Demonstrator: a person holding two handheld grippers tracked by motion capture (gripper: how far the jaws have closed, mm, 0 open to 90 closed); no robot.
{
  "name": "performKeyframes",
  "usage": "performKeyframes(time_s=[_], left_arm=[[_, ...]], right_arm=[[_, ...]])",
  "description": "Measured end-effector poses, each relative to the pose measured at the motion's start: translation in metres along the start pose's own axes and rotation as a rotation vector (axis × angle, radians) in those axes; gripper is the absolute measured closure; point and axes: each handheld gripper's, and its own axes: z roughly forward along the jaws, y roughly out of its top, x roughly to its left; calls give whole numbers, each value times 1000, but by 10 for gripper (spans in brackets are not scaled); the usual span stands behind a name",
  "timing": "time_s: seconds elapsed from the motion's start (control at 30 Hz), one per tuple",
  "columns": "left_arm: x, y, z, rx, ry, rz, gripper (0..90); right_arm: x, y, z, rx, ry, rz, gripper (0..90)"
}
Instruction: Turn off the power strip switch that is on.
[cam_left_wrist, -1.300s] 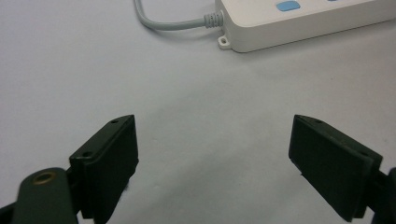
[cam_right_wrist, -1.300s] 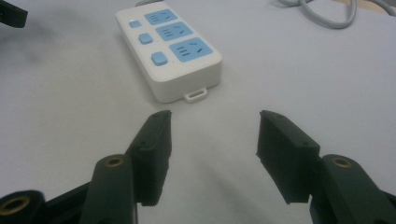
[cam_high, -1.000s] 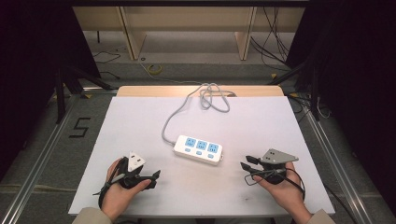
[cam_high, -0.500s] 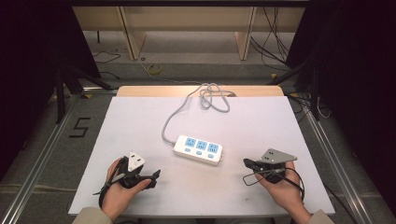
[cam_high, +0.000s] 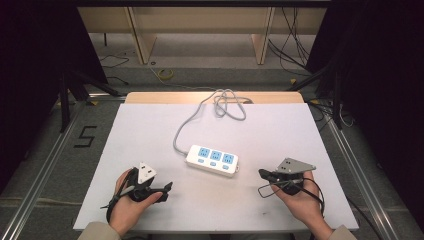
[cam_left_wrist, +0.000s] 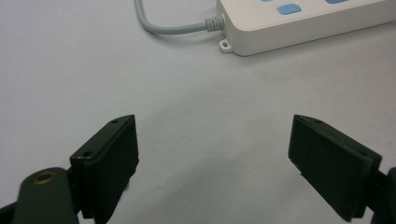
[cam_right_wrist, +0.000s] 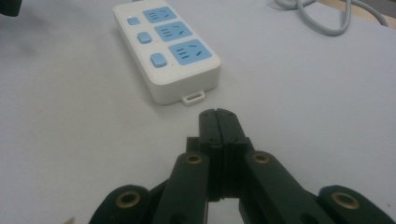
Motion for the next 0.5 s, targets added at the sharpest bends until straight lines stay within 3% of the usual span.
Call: performKeyframes(time_s=[0.5], left_arm=[[-1,0,0,1,1,4,159]], right_arm=[[2,8,3,5,15,-4,900]])
